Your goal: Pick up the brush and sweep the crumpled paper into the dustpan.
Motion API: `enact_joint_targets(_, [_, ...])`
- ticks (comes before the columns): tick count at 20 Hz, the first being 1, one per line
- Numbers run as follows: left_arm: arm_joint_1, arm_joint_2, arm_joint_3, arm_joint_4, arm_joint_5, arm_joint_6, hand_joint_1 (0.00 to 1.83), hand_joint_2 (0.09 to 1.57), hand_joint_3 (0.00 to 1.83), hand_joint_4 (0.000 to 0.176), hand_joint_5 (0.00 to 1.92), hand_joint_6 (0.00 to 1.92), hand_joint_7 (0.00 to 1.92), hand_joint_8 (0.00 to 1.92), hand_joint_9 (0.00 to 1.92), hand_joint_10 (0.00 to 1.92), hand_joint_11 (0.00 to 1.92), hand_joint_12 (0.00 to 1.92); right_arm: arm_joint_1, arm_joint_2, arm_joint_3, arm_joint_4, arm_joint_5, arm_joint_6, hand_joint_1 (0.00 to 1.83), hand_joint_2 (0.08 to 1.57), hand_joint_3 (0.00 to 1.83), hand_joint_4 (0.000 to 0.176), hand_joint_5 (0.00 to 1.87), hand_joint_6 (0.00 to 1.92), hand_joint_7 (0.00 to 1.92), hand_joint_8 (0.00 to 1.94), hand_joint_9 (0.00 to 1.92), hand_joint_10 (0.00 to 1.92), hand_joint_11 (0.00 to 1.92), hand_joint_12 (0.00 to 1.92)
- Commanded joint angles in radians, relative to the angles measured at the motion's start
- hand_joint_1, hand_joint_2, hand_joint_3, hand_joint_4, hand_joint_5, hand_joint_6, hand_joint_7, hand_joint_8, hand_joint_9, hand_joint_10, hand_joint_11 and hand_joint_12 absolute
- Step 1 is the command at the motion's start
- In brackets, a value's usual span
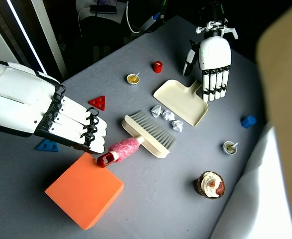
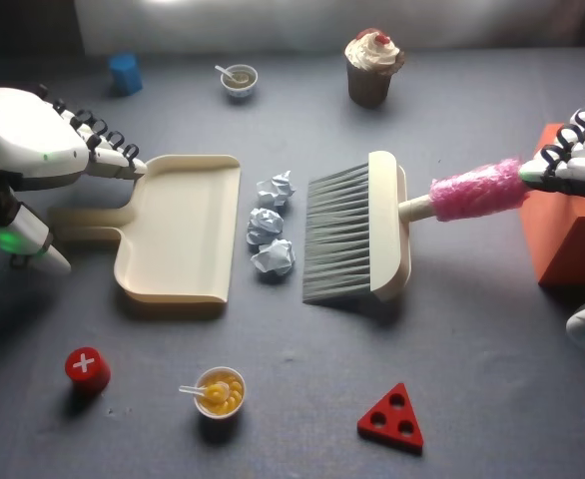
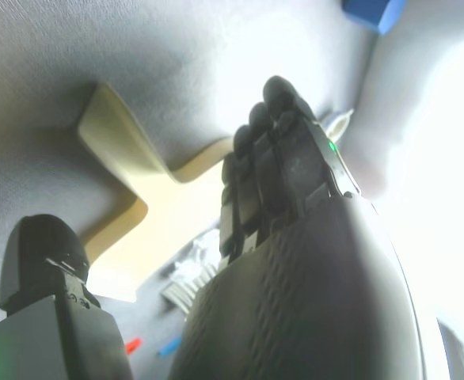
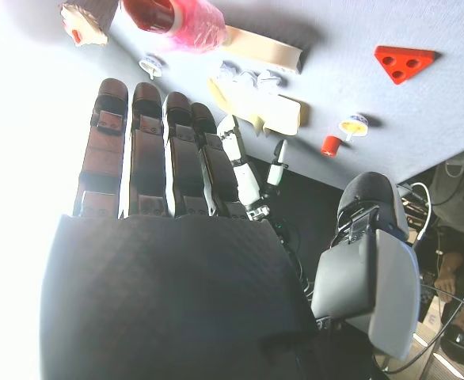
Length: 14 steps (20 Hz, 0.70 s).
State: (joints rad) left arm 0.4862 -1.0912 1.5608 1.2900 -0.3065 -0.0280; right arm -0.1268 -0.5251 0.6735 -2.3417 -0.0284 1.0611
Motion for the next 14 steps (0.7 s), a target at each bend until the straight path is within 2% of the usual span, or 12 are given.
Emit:
enact_joint_targets(1, [-0.002, 0.001, 0.006, -0.01, 0.031, 0.006, 0.77, 0.95, 0.0, 0.0, 0.25, 0.0, 0.27, 0.01, 0.29, 0.01, 0.32, 0.05, 0.017, 0.012, 0.002, -0.006, -0.076, 0.004, 0.0, 0.96, 0.0, 0.0, 0.13, 0.0, 0.14, 0.0, 0.16, 0.0, 0.15, 0.0])
enact_joint_targets(6, [-0.008, 0.0, 0.029, -0.018, 0.043, 0.0, 0.77, 0.93, 0.0, 0.0, 0.28, 0.01, 0.29, 0.01, 0.3, 0.01, 0.34, 0.05, 0.017, 0.012, 0.002, -0.006, -0.076, 0.005, 0.0, 0.96, 0.0, 0.0, 0.16, 0.01, 0.18, 0.01, 0.19, 0.01, 0.18, 0.01])
enact_joint_targets(14, [-0.036, 0.02, 0.027, -0.095, 0.008, -0.001, 0.79, 0.92, 0.0, 0.0, 0.26, 0.0, 0.26, 0.0, 0.28, 0.0, 0.32, 0.04, 0.017, 0.012, 0.001, -0.006, -0.076, 0.005, 0.0, 0.96, 0.0, 0.0, 0.14, 0.0, 0.16, 0.0, 0.18, 0.0, 0.17, 0.01])
